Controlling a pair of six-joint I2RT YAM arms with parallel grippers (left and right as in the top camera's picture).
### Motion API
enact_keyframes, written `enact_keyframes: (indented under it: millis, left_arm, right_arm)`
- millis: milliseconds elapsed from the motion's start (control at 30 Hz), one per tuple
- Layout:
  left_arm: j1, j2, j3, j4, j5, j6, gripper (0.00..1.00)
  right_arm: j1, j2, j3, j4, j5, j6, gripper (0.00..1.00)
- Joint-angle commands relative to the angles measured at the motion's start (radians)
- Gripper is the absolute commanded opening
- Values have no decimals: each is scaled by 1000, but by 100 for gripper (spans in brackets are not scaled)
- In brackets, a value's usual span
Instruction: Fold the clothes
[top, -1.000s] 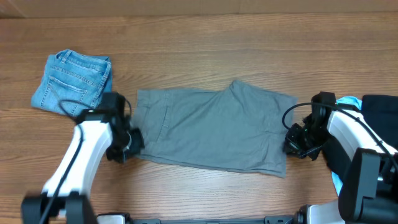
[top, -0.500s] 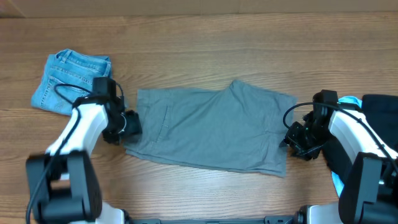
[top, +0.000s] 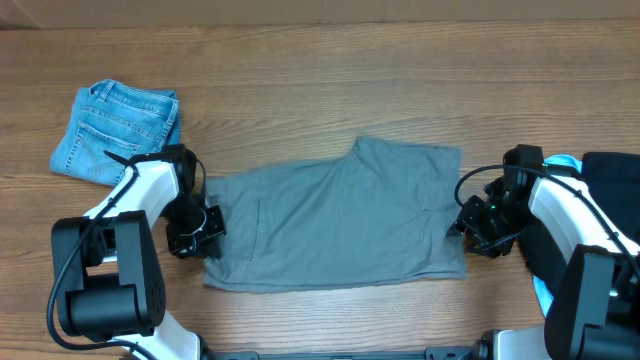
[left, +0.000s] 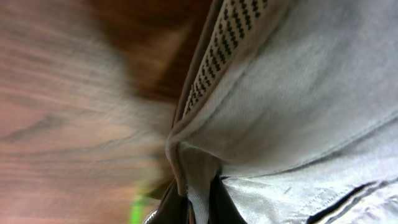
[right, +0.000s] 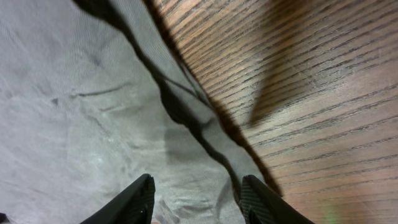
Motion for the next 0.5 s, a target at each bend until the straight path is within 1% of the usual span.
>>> enact_keyframes:
  millis: [0, 33, 133, 233, 333, 400, 467]
  left_arm:
    - [1, 29, -21, 11, -105, -28, 5]
    - [1, 29, -20, 20, -95, -28, 9]
    - [1, 26, -2, 16, -32, -10, 28]
    - [1, 19, 44, -43, -10, 10, 28]
    - [1, -4, 138, -117, -12, 37, 28]
    - [1, -30, 201, -151, -12, 40, 31]
    - [0, -74, 291, -192, -12, 40, 36]
  right_arm:
    - [-3, -24, 23, 3, -7, 2, 49]
    - [-3, -24, 23, 1, -7, 8, 49]
    - [-3, -24, 22, -18, -7, 28, 49]
    - [-3, -24, 22, -71, -7, 28, 49]
    - [-3, -24, 18, -117, -6, 27, 48]
    - [-3, -24, -2, -119, -6, 27, 44]
    - [-3, -24, -32, -101, -7, 28, 44]
